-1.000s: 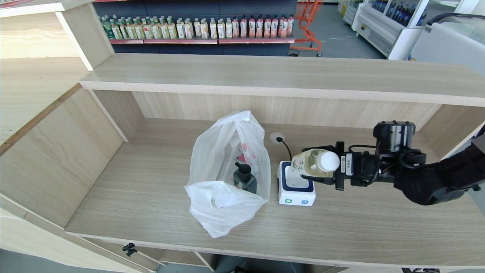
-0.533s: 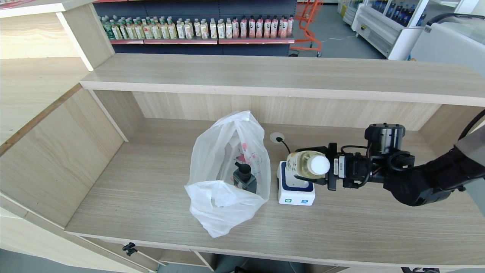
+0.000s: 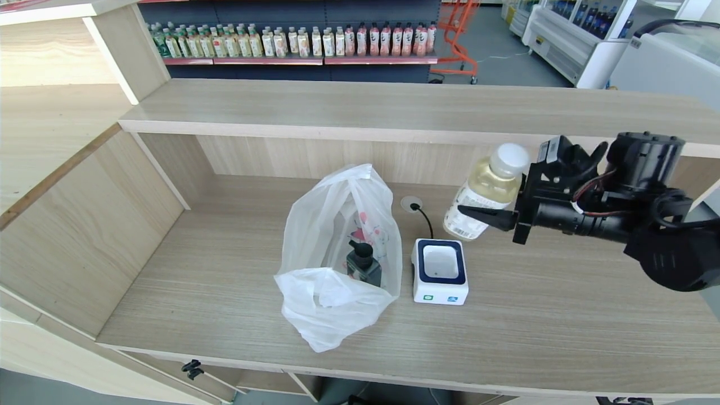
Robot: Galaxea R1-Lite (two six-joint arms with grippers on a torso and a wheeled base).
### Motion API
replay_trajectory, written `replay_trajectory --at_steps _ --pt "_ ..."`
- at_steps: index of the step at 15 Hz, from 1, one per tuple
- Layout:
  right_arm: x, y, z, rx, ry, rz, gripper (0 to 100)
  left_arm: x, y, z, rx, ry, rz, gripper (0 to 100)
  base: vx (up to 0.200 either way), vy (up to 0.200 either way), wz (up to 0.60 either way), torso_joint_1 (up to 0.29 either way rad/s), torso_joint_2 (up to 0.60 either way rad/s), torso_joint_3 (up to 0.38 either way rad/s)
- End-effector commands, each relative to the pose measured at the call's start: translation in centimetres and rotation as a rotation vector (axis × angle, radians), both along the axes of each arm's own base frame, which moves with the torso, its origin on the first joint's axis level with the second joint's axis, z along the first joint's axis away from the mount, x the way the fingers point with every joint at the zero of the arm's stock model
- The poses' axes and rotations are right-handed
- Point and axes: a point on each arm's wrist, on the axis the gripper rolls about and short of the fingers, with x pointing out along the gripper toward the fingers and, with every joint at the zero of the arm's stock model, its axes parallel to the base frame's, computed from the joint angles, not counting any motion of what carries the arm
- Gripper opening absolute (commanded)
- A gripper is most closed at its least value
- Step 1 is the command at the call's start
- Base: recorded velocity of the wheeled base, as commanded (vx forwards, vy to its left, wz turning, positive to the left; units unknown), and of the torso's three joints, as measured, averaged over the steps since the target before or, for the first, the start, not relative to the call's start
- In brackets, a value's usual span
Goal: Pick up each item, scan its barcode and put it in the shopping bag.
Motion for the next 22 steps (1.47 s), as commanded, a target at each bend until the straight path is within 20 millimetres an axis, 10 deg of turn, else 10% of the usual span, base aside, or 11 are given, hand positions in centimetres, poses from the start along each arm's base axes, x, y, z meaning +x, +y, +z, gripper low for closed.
replay_trajectory --at_steps 1,6,22 --pt "-5.6 1.1 6.1 0.257 0.079 -0.137 0 0.0 0.0 0.0 0.0 0.0 0.001 100 0.0 0.0 0.0 0.0 0.0 0.0" --pt "-6.3 1.4 1.8 0.346 0.364 -0.262 0 0.0 0.0 0.0 -0.001 0.0 0.001 100 0.0 0.0 0.0 0.0 0.0 0.0" --pt "-2.9 4.3 -0.6 0.385 0.523 -0.245 0 0.0 0.0 0.0 -0.001 0.0 0.001 100 0.0 0.038 0.0 -0.001 0.0 0.001"
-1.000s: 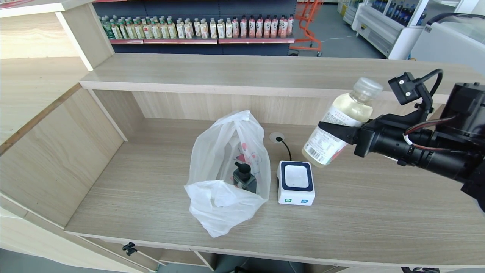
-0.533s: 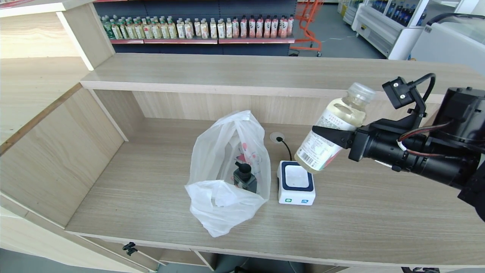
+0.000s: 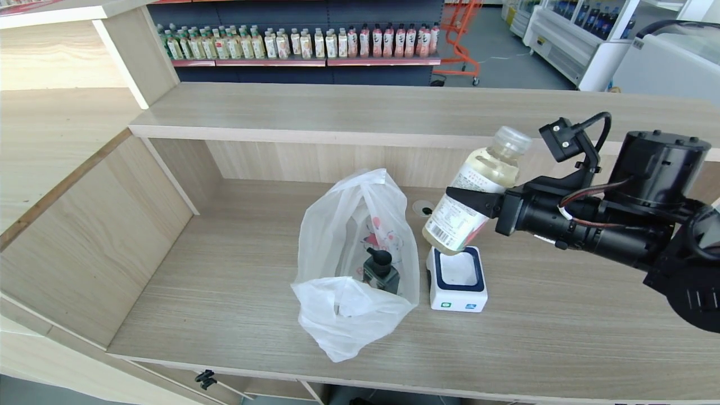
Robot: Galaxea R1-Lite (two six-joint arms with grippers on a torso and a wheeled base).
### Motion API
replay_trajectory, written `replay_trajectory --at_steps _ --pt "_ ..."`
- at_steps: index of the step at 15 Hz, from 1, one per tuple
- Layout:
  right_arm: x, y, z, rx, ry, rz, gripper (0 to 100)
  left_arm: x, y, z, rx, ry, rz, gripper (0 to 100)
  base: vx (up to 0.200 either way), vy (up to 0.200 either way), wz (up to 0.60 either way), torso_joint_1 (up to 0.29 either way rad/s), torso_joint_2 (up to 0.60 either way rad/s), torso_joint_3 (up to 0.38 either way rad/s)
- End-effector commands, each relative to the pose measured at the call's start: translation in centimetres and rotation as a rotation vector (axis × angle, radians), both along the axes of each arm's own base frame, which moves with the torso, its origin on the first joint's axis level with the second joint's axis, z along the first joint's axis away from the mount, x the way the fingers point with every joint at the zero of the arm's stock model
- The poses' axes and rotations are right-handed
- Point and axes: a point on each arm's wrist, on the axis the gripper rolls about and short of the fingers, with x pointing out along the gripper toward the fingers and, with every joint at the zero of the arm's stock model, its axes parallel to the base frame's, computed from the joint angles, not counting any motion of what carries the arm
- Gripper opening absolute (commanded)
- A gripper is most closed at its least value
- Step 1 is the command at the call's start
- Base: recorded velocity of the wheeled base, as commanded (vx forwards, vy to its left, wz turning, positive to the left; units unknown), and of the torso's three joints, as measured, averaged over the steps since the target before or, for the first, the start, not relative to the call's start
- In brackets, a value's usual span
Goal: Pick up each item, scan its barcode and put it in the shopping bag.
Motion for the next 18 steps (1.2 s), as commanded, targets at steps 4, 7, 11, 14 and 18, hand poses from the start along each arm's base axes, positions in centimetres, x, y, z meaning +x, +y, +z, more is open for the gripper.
replay_trajectory --at_steps 4,7,11,14,18 --pt "4.2 1.8 -3.3 -0.036 0.077 -0.05 0 0.0 0.0 0.0 0.0 0.0 -0.001 100 0.0 0.0 0.0 0.0 0.0 0.0" --pt "6.0 2.7 -5.2 -0.033 0.057 -0.056 0 0.0 0.0 0.0 0.0 0.0 -0.001 100 0.0 0.0 0.0 0.0 0.0 0.0" --pt "6.9 3.9 -7.4 -0.044 0.038 -0.032 0 0.0 0.0 0.0 0.0 0.0 -0.001 100 0.0 0.0 0.0 0.0 0.0 0.0" --pt "7.9 5.3 -8.5 -0.035 0.013 -0.009 0 0.0 0.0 0.0 0.0 0.0 -0.001 100 0.0 0.0 0.0 0.0 0.0 0.0" --pt "9.8 7.0 -10.2 -0.087 -0.058 0.012 0 0.0 0.0 0.0 0.0 0.0 -0.001 100 0.0 0.0 0.0 0.0 0.0 0.0"
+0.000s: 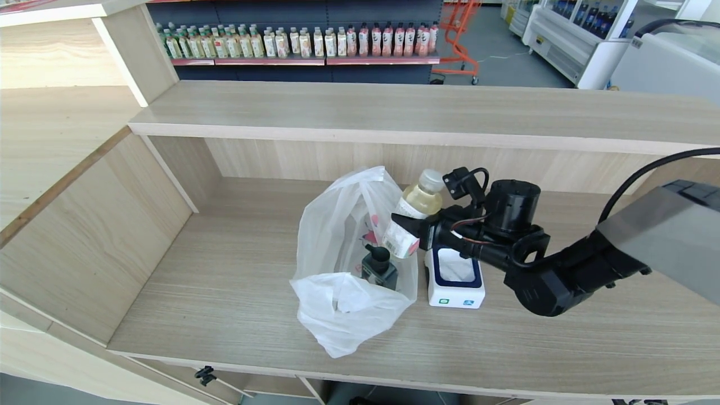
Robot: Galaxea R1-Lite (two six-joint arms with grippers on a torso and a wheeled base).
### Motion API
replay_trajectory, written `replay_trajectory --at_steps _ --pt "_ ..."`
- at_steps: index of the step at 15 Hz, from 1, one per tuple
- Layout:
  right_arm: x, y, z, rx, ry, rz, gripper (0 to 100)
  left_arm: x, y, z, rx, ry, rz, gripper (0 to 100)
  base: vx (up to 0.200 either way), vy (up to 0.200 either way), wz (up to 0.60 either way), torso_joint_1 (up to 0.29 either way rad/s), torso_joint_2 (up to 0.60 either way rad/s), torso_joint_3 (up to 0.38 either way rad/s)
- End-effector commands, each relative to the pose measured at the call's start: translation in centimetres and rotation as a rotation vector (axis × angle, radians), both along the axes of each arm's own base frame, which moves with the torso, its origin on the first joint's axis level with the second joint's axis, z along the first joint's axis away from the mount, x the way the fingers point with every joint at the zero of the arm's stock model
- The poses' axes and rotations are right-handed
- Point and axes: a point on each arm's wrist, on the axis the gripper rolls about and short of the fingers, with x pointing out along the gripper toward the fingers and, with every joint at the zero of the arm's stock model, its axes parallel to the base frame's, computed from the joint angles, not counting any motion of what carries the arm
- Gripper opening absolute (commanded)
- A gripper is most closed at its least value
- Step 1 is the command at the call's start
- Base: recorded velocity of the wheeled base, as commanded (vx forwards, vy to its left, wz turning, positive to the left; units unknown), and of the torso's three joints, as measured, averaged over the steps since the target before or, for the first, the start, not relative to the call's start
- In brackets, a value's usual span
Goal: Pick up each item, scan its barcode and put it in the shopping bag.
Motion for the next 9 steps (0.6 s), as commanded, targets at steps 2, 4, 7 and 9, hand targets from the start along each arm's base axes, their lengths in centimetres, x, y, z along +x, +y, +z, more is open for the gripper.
replay_trajectory --at_steps 2,4,7,9 --pt "1.8 1.1 -2.2 -0.036 -0.019 0.011 0 0.0 0.0 0.0 0.0 0.0 0.001 100 0.0 0.0 0.0 0.0 0.0 0.0" --pt "2.8 2.0 -2.5 -0.033 -0.045 0.019 0 0.0 0.0 0.0 0.0 0.0 0.001 100 0.0 0.0 0.0 0.0 0.0 0.0" --pt "3.6 3.4 -2.6 -0.019 -0.077 0.039 0 0.0 0.0 0.0 0.0 0.0 0.001 100 0.0 0.0 0.0 0.0 0.0 0.0" --pt "3.9 3.7 -3.1 -0.032 -0.086 0.041 0 0.0 0.0 0.0 0.0 0.0 0.001 100 0.0 0.0 0.0 0.0 0.0 0.0"
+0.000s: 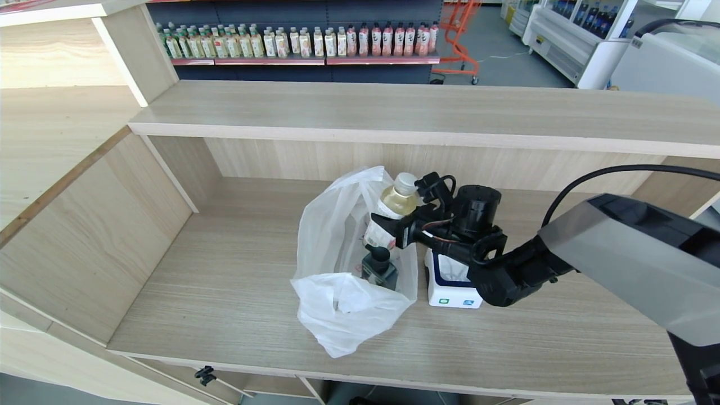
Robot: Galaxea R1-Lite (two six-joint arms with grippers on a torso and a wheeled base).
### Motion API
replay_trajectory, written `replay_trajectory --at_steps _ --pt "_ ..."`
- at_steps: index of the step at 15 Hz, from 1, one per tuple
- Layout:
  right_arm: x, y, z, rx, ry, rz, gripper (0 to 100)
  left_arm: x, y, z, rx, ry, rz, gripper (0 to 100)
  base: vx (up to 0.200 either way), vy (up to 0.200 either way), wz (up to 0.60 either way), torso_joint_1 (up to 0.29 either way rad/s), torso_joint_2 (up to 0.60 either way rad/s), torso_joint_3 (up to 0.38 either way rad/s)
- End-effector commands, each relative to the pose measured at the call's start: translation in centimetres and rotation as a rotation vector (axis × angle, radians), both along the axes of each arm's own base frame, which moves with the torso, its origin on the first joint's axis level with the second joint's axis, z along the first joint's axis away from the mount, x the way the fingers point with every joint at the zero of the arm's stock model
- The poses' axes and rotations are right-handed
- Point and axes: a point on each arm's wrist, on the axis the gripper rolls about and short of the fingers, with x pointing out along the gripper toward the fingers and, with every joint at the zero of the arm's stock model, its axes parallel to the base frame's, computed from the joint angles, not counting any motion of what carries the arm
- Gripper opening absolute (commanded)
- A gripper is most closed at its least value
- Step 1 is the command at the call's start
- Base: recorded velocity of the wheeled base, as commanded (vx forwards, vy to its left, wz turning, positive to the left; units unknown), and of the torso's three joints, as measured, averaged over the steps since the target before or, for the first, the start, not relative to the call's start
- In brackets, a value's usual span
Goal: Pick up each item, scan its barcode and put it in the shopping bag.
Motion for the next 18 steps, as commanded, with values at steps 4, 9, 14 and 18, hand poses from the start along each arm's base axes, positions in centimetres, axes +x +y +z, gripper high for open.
replay_trajectory --at_steps 4,9,14,18 --pt "0.6 1.1 -1.9 -0.03 -0.007 0.016 0 0.0 0.0 0.0 0.0 0.0 0.001 100 0.0 0.0 0.0 0.0 0.0 0.0" --pt "0.2 0.9 -0.3 -0.004 -0.027 0.016 100 0.0 0.0 0.0 0.0 0.0 0.001 100 0.0 0.0 0.0 0.0 0.0 0.0" --pt "-7.8 -3.9 8.3 0.156 0.087 0.022 100 0.0 0.0 0.0 0.0 0.0 0.001 100 0.0 0.0 0.0 0.0 0.0 0.0" --pt "-20.8 -13.7 11.7 0.122 0.099 -0.089 100 0.0 0.0 0.0 0.0 0.0 0.001 100 0.0 0.0 0.0 0.0 0.0 0.0"
